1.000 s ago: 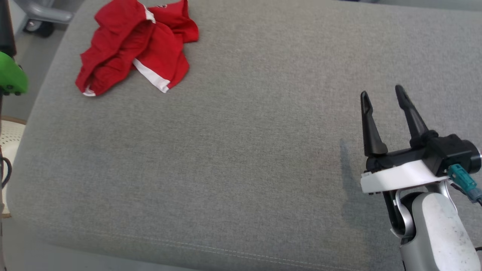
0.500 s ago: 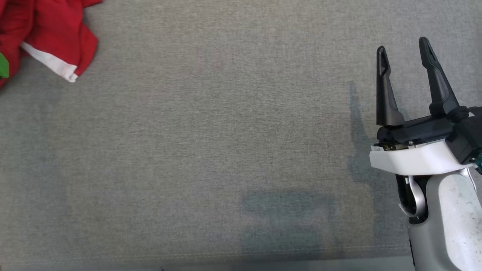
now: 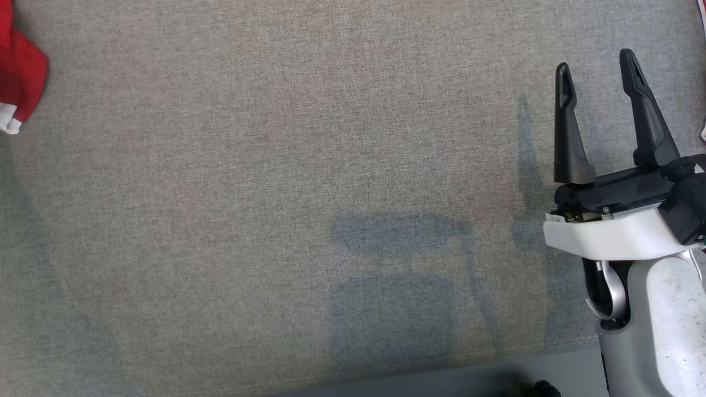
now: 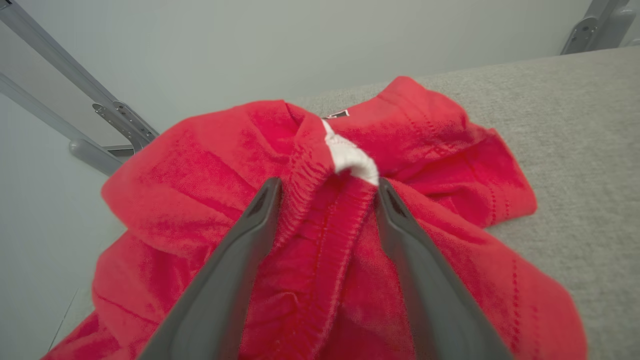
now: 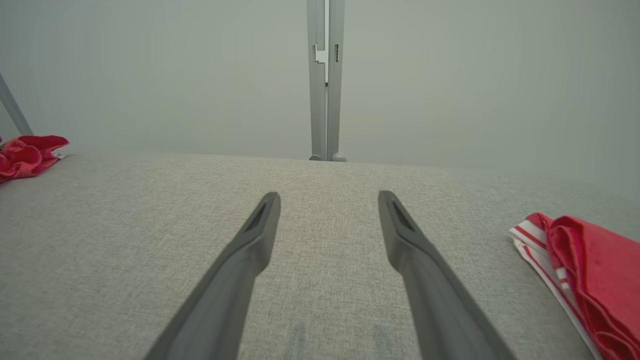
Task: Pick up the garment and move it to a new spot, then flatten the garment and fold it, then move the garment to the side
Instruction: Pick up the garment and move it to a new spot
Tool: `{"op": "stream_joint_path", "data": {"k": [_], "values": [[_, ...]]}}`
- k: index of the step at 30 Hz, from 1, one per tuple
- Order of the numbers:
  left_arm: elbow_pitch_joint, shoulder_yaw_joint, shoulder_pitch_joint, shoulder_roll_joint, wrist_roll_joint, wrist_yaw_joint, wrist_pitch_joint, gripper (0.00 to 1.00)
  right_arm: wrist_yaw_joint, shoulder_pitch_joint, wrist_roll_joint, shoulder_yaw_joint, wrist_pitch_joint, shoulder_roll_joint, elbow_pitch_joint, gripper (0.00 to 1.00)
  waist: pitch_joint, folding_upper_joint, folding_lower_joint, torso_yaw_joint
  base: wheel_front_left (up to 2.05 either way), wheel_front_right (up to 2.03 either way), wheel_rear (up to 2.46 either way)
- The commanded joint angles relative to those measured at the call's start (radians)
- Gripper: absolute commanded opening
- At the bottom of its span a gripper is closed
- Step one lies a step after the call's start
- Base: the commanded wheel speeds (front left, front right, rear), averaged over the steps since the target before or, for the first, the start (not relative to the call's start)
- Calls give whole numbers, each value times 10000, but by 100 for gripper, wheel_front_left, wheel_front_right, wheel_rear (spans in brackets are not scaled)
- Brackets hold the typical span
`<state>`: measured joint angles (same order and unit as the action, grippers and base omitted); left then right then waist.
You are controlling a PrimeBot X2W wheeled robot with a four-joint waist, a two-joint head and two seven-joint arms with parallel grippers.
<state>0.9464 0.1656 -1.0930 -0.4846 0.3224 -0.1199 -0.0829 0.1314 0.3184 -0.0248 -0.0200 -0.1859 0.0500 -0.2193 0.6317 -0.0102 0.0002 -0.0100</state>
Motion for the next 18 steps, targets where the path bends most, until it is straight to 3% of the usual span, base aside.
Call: {"op": "stream_joint_path", "data": {"k": [1,2,4,5,18], "values": [[49,-16,-156,-78,15,66,-77,80,-15,11,-52,-9,-42,11,-22,100,-12,102,-2,-1,0,0,0],[133,-14,-179,-87,17,86,-158,51,-15,8,-56,-6,-57,11,-2,100,-40,102,-2,7,0,0,0],[282,18,-220,-77,12,85,-328,21,-15,14,-46,5,-87,12,63,100,-127,102,-2,26,0,0,0],[361,21,-237,-66,47,78,-401,0,-15,19,-54,-2,-104,12,96,100,-184,102,-2,34,0,0,0],[673,490,-282,75,295,-94,-957,0,-15,-338,-270,-73,-300,14,796,100,-1759,102,-2,150,0,0,0]]}}
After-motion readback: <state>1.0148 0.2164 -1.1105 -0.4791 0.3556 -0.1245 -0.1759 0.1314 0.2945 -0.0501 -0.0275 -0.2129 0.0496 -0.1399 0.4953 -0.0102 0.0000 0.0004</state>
